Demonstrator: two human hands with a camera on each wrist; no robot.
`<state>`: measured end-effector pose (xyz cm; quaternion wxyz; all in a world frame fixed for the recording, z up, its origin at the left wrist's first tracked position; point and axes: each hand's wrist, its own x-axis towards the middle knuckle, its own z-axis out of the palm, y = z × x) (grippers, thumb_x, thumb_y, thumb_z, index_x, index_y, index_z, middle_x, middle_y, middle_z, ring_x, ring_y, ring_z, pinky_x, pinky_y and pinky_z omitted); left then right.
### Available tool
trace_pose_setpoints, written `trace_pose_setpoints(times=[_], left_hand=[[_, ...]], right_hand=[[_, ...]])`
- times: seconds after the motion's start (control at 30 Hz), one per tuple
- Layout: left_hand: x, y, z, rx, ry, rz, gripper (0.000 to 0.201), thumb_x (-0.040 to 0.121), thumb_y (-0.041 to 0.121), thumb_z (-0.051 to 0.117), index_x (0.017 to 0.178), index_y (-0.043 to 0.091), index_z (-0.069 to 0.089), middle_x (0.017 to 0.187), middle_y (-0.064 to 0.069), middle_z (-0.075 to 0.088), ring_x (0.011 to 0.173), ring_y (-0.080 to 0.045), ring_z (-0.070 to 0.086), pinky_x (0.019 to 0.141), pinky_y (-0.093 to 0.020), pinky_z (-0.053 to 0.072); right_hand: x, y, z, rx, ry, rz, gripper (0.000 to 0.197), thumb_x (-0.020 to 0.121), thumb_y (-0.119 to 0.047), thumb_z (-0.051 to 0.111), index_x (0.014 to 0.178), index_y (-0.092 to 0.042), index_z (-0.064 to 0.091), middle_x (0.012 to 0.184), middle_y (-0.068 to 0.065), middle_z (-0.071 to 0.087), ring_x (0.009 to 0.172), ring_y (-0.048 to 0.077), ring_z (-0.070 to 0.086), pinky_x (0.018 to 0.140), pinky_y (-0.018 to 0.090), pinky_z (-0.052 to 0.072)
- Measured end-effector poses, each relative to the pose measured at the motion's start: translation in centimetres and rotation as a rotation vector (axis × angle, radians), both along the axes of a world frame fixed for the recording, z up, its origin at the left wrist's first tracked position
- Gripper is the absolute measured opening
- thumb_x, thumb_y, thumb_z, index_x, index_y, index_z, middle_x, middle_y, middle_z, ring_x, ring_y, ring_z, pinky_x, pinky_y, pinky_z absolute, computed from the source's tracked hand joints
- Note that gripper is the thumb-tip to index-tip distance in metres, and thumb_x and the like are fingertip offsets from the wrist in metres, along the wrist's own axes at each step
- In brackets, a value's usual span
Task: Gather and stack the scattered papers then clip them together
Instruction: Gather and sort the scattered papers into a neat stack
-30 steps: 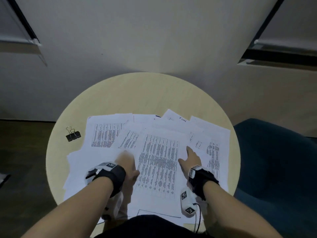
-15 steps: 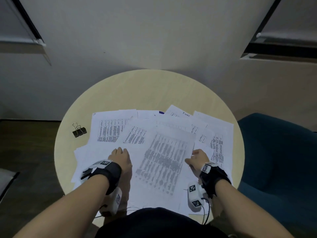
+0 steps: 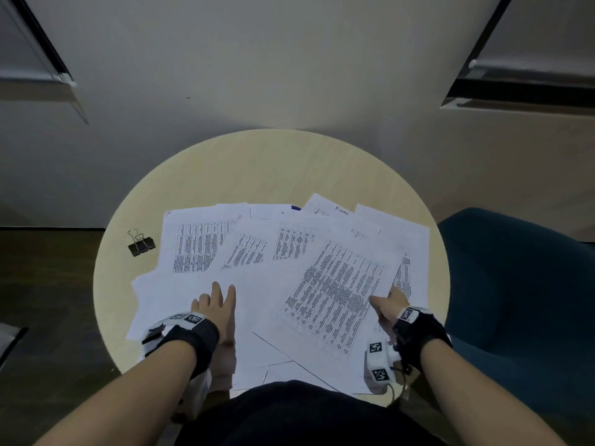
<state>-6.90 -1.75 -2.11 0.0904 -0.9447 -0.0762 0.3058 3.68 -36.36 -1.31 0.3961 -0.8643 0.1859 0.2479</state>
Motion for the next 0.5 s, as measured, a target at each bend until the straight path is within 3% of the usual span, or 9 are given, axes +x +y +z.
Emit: trace_pose_setpoints(times=[0.07, 0.1, 0.2, 0.27, 0.37, 0.43, 0.5], left_hand=[[0.6, -0.2, 0.2, -0.057, -0.003, 0.032, 0.091, 0.085, 0.019, 0.059, 0.152, 0.018, -0.004, 0.157, -0.018, -0.002, 0.136, -0.039, 0.024, 0.113, -0.042, 0.025], [0.7, -0.3, 0.4, -0.105, -0.006, 0.058, 0.094, 0.085, 0.028, 0.062, 0.152, 0.018, -0.004, 0.158, -0.017, -0.004, 0.139, -0.04, 0.02, 0.114, -0.043, 0.024], [0.4, -0.3, 0.3, -0.267, 0.102, 0.092, 0.128, 0.066, 0.062, 0.072, 0.15, 0.026, -0.018, 0.157, -0.016, -0.022, 0.144, -0.045, -0.011, 0.114, -0.057, 0.015], [-0.4, -0.6, 0.0, -0.243, 0.149, 0.067, 0.136, 0.062, 0.056, 0.079, 0.149, 0.03, -0.022, 0.155, -0.015, -0.028, 0.143, -0.045, -0.02, 0.111, -0.064, 0.013], [-1.3, -1.0, -0.5, -0.188, 0.11, 0.063, 0.119, 0.077, 0.025, 0.075, 0.149, 0.032, -0.02, 0.156, -0.014, -0.026, 0.143, -0.045, -0.017, 0.111, -0.064, 0.014], [-1.5, -0.9, -0.5, -0.182, 0.094, 0.04, 0.107, 0.083, 0.016, 0.066, 0.15, 0.031, -0.016, 0.157, -0.012, -0.022, 0.144, -0.045, -0.013, 0.111, -0.062, 0.018], [-1.6, -0.5, -0.3, -0.217, 0.08, 0.045, 0.101, 0.085, 0.02, 0.065, 0.15, 0.032, -0.011, 0.158, -0.01, -0.018, 0.144, -0.044, -0.009, 0.11, -0.061, 0.024]], right_hand=[[-0.4, 0.2, 0.1, 0.025, 0.009, 0.014, 0.018, 0.085, -0.012, 0.066, 0.086, -0.015, 0.049, 0.06, 0.008, 0.055, 0.044, 0.019, 0.048, 0.038, 0.022, 0.038], [-0.3, 0.4, 0.2, 0.037, 0.013, 0.037, 0.019, 0.084, -0.014, 0.068, 0.092, -0.012, 0.051, 0.06, 0.008, 0.056, 0.044, 0.019, 0.049, 0.039, 0.023, 0.039], [0.0, 0.5, 0.3, 0.059, 0.044, 0.065, 0.014, 0.086, -0.014, 0.066, 0.085, -0.012, 0.052, 0.055, 0.009, 0.054, 0.044, 0.02, 0.048, 0.048, 0.028, 0.041], [-0.1, 0.4, 0.2, 0.105, 0.076, 0.026, 0.018, 0.085, -0.015, 0.066, 0.085, -0.01, 0.049, 0.056, 0.012, 0.051, 0.05, 0.023, 0.047, 0.056, 0.033, 0.041], [-0.1, 0.1, -0.1, 0.14, 0.1, -0.007, 0.026, 0.085, -0.019, 0.068, 0.094, -0.007, 0.048, 0.058, 0.012, 0.048, 0.051, 0.023, 0.045, 0.057, 0.034, 0.039], [-0.2, 0.2, -0.1, 0.196, 0.118, -0.017, 0.032, 0.082, -0.019, 0.072, 0.103, -0.009, 0.05, 0.057, 0.015, 0.05, 0.048, 0.02, 0.042, 0.053, 0.032, 0.037], [0.0, 0.0, -1.2, 0.267, 0.139, -0.02, 0.069, 0.069, -0.027, 0.079, 0.128, -0.012, 0.046, 0.076, 0.026, 0.066, 0.056, 0.025, 0.052, 0.057, 0.032, 0.042]])
